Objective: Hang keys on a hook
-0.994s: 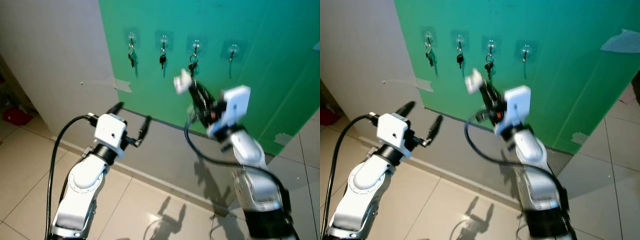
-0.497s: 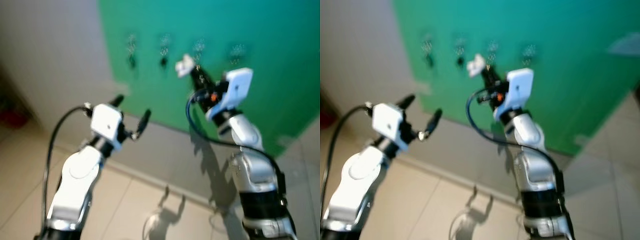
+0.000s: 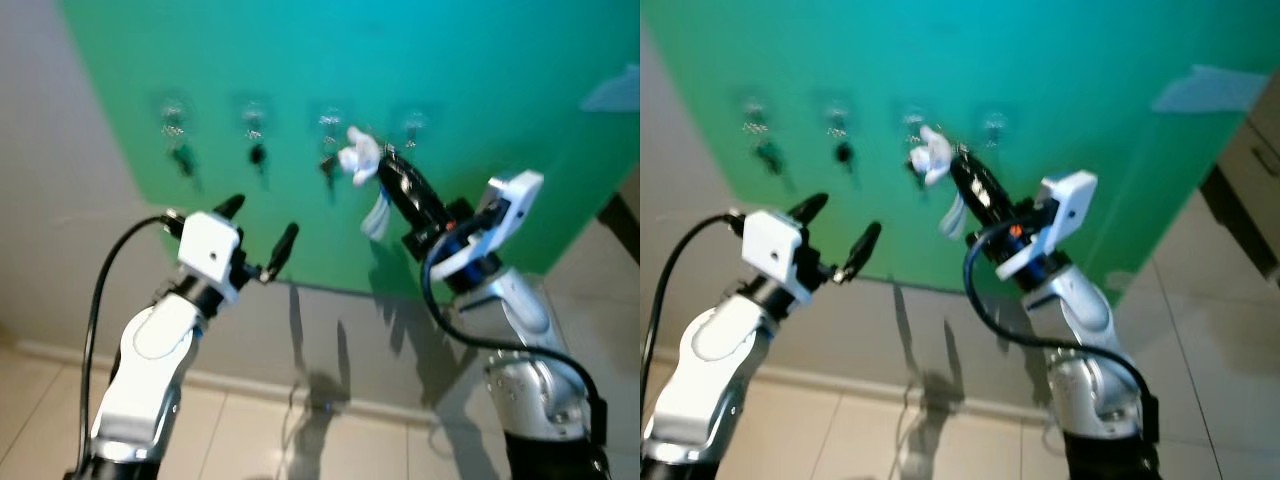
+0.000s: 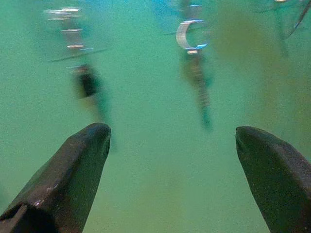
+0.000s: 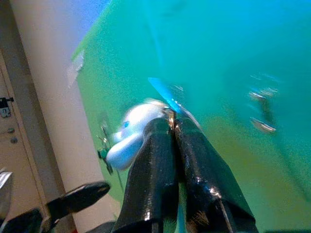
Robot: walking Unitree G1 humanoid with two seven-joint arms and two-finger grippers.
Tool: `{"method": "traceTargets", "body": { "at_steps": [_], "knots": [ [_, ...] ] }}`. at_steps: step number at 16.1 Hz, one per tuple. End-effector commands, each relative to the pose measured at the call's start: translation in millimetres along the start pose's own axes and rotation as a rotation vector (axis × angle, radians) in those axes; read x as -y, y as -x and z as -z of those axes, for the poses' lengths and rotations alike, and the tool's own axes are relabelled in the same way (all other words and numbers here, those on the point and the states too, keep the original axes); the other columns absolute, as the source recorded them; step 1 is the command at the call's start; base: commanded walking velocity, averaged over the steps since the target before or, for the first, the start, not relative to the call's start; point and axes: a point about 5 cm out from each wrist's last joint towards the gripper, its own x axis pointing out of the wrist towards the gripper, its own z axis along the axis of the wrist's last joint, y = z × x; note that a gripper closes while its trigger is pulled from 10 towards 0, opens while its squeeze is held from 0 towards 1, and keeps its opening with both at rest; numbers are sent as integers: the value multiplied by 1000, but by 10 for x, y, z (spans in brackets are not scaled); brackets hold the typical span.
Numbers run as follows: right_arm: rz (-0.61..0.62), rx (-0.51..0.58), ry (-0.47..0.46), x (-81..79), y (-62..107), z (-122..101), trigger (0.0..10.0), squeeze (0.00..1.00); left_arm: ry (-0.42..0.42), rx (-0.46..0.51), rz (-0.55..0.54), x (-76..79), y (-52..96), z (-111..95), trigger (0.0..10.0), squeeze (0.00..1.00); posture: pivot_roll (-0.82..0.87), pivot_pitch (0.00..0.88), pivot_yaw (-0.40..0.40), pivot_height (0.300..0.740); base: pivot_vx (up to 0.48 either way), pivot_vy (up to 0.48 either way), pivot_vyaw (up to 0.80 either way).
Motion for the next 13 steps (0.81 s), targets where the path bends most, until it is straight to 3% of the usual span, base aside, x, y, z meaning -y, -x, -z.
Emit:
{"method": "traceTargets", "body": {
  "at_steps": [1,5,7,9,13],
  "knots": [
    [-38,4,-38,-22,62,-44,10000,0,22,12,44,98,11,-13,10000,0,-31,0,13,740,0,0,0],
    [-24,-8,-36,31,-8,-25,10000,0,29,15,50,113,16,-17,10000,0,-23,0,1,740,0,0,0],
    [-83,-43,-32,-10,-38,-13,10000,0,29,18,54,118,22,-23,10000,0,-20,0,-3,740,0,0,0],
    [-169,-127,30,-72,-43,57,10000,0,27,23,62,118,28,-32,10000,0,-18,0,-5,740,0,0,0],
    [-88,-105,59,27,-158,51,10000,0,29,27,73,141,22,-36,10000,0,-20,0,1,740,0,0,0]
  ]
}}
